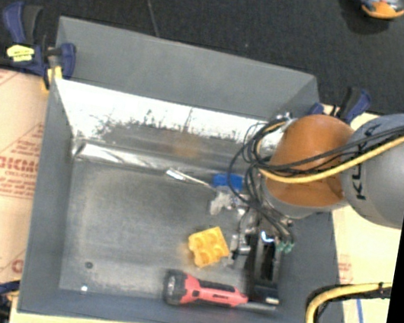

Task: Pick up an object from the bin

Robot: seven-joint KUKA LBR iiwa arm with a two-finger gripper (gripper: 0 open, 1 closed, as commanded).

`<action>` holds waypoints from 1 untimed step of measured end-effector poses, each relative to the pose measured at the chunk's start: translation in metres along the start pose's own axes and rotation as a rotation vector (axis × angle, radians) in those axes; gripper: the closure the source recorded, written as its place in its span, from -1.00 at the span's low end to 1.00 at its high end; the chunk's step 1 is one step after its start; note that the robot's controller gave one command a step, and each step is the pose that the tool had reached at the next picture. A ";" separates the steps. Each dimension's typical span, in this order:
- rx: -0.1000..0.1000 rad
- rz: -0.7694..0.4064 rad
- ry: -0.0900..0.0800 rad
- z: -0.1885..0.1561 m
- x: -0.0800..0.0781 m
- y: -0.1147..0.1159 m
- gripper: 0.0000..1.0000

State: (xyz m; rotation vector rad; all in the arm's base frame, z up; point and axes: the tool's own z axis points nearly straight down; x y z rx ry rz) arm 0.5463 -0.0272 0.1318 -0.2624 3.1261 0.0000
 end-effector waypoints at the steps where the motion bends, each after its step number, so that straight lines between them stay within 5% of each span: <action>1: 0.001 -0.130 0.002 0.014 0.005 -0.003 -1.00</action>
Offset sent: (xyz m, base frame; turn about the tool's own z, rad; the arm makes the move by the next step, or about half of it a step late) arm -0.0127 -0.0289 -0.0618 -0.0124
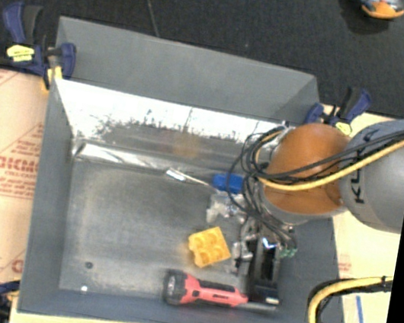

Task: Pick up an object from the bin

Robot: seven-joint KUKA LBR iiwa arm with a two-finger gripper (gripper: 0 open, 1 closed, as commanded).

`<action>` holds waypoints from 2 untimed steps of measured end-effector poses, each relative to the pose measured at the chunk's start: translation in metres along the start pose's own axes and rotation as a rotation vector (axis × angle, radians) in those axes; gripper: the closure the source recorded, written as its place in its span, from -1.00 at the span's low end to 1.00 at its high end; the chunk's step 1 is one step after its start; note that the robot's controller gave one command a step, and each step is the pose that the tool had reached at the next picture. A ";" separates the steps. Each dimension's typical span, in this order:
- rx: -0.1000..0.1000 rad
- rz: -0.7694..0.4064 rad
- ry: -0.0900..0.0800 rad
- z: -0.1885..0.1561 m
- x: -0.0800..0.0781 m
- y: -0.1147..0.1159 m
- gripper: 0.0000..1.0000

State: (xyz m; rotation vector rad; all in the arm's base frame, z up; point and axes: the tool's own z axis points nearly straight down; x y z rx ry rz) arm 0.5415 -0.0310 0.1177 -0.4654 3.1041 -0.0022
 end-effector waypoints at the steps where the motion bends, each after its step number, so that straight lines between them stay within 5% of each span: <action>1: 0.001 0.119 -0.007 0.048 0.014 -0.022 -1.00; 2: 0.001 0.035 -0.007 0.047 0.011 -0.002 1.00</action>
Offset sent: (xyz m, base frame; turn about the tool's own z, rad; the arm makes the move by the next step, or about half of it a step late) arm -0.0111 -0.0044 -0.0477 0.0329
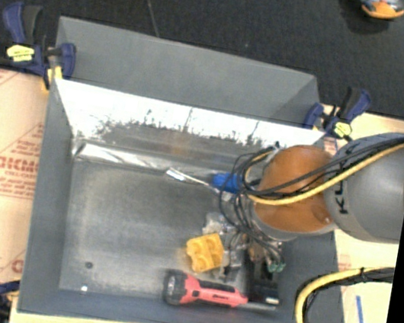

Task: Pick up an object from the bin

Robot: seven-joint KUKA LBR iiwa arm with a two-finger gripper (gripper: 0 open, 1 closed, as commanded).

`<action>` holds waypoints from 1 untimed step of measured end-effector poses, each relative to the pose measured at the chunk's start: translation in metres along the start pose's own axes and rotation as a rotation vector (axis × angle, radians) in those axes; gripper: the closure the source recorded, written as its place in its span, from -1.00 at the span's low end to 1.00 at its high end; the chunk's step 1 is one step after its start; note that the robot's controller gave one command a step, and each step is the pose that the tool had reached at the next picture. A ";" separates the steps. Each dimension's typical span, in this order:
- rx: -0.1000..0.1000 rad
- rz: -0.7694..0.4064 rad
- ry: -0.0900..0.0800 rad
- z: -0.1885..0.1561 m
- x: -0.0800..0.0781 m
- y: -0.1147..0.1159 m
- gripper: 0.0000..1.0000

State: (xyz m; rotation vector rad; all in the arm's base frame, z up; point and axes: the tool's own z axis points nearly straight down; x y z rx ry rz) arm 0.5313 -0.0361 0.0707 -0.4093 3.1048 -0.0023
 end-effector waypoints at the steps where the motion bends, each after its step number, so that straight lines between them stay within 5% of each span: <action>1: 0.000 0.000 0.000 0.000 0.000 0.000 1.00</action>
Offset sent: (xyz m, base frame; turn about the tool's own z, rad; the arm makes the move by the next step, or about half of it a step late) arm 0.0000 -0.0001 0.0352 0.0002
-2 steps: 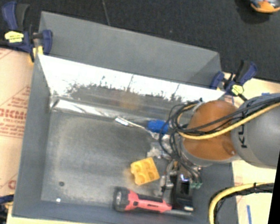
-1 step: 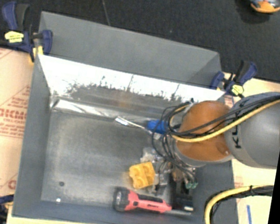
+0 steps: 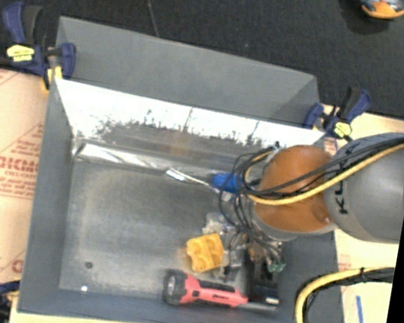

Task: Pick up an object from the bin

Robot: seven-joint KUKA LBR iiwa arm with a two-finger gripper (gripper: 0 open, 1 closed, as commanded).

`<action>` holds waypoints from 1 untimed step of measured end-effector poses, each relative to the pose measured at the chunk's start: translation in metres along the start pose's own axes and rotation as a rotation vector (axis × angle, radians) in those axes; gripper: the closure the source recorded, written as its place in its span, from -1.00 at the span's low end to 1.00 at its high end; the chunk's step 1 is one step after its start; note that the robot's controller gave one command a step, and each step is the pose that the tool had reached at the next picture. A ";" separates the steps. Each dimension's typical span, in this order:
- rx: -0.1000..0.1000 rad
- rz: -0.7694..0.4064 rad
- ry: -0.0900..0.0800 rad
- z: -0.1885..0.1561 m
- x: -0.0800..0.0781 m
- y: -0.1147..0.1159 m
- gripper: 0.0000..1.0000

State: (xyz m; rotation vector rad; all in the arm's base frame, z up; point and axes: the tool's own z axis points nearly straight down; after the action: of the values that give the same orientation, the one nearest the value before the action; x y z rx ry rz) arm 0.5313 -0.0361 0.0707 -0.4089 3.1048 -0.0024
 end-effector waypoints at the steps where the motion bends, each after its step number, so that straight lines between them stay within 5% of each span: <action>1: 0.000 0.003 0.000 -0.025 0.000 -0.001 1.00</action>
Offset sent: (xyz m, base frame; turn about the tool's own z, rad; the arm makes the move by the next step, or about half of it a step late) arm -0.0010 -0.0002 0.0305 0.0023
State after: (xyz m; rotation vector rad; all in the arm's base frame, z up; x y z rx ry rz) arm 0.5310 -0.0367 0.0955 -0.4040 3.1055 -0.0027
